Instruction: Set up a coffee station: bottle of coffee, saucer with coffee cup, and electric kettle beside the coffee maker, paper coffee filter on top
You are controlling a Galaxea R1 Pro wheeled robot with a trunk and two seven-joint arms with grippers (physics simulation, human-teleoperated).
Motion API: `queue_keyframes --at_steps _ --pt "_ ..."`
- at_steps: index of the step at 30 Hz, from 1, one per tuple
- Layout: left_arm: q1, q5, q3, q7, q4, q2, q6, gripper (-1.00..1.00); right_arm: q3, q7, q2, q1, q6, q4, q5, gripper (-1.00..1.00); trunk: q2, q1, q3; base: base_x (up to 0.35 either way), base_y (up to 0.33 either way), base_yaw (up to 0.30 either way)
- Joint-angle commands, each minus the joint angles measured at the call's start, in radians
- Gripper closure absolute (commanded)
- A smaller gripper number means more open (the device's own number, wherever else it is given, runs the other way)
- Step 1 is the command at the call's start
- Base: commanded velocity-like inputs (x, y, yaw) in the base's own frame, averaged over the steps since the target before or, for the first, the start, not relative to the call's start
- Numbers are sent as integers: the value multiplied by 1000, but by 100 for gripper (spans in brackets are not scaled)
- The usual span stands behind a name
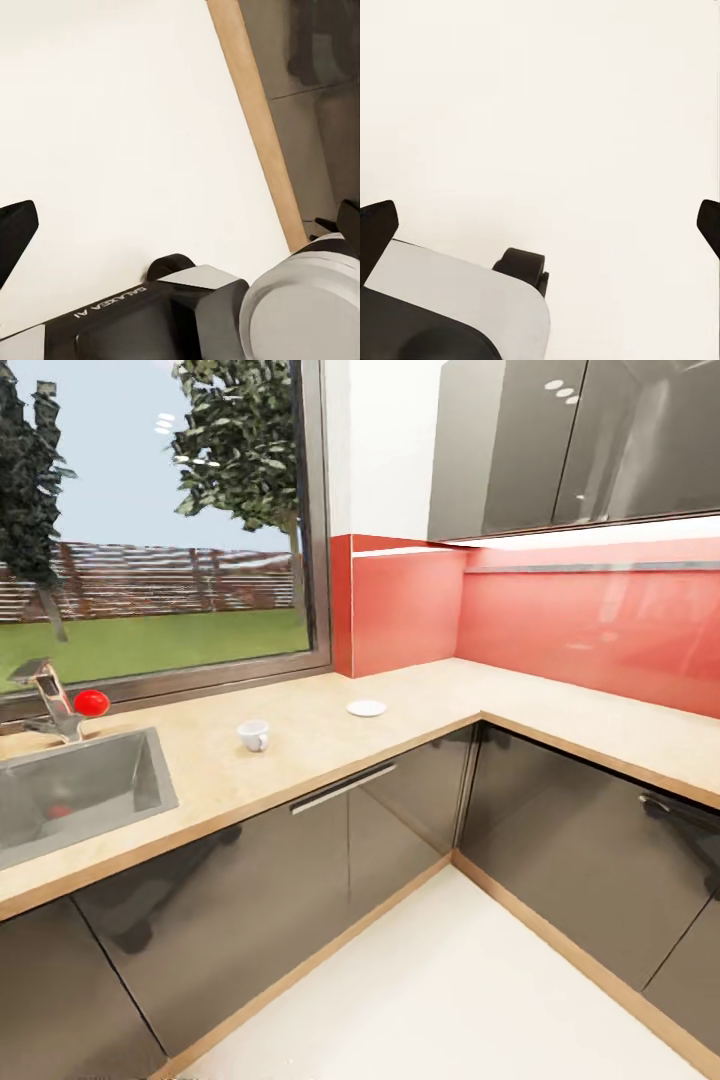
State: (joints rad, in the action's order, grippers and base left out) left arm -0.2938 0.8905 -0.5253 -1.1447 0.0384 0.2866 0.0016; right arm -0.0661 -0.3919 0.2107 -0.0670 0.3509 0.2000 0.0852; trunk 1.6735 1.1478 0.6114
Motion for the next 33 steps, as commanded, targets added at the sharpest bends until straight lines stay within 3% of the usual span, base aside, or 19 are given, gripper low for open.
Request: queue_keyframes --at_steps 1,33 --pt "-1 8 -8 -3 0 0 0 -100 -7 -4 0 -1 3 -1 9 -100 0 0 1 0 -245 98" --pt "-1 8 -9 -3 1 0 0 -100 -6 54 -1 -1 2 -1 8 -100 0 0 1 0 -297 97"
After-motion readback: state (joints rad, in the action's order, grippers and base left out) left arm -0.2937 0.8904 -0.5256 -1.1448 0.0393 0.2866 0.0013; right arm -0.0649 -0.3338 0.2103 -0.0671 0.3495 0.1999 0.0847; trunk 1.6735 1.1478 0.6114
